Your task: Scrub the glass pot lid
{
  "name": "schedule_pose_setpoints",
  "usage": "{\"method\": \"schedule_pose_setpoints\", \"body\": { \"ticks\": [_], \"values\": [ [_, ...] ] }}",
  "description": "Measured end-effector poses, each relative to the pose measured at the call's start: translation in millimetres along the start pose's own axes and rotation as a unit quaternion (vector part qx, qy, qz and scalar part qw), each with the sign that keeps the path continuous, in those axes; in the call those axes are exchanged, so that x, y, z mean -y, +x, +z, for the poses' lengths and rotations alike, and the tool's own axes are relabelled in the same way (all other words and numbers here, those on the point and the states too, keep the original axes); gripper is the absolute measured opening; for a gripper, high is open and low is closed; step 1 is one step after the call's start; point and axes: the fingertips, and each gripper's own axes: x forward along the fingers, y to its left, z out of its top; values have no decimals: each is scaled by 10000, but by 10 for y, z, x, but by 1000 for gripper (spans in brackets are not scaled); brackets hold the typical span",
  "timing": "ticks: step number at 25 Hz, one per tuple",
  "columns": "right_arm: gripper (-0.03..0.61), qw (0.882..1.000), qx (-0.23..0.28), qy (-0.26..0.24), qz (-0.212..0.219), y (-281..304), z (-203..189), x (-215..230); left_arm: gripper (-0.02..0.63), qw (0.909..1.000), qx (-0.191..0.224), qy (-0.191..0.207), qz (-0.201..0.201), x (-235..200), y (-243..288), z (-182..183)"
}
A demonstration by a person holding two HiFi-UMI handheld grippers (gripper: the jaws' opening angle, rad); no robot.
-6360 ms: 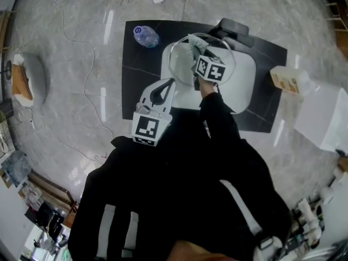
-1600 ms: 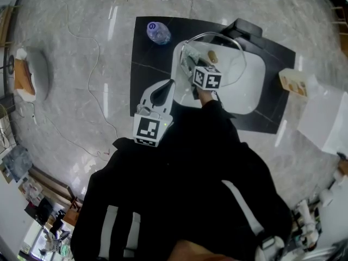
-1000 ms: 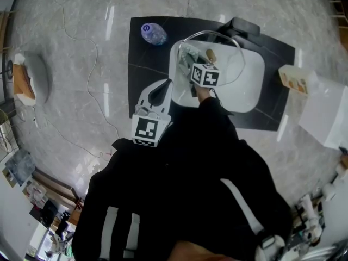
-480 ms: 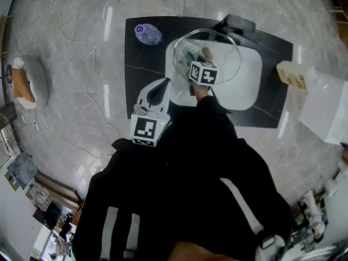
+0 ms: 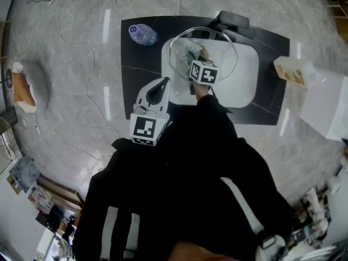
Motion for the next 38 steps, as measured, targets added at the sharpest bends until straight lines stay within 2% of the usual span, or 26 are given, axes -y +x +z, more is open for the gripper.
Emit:
{"method": "schedule_pose_setpoints", "body": {
  "ticks": [3,9,14,21,38],
  "values": [
    [66,10000,30,37,-73,-48,3,89,2,9999,5,117,-81,60,18,6],
    [66,9998,93,69,-184,-118,30,267,2,9999,26,67,-138,167,58,20],
    [66,9995,121,122,-252,-172,31,381,2,9991,-35,346,-229,232,86,1],
    [66,9993,138,140,-324,-243,35,521,2,9996,24,139,-244,339,113,47],
    [66,9985,218,185,-469,-411,50,798,2,9987,4,320,-401,547,219,83]
  ]
}}
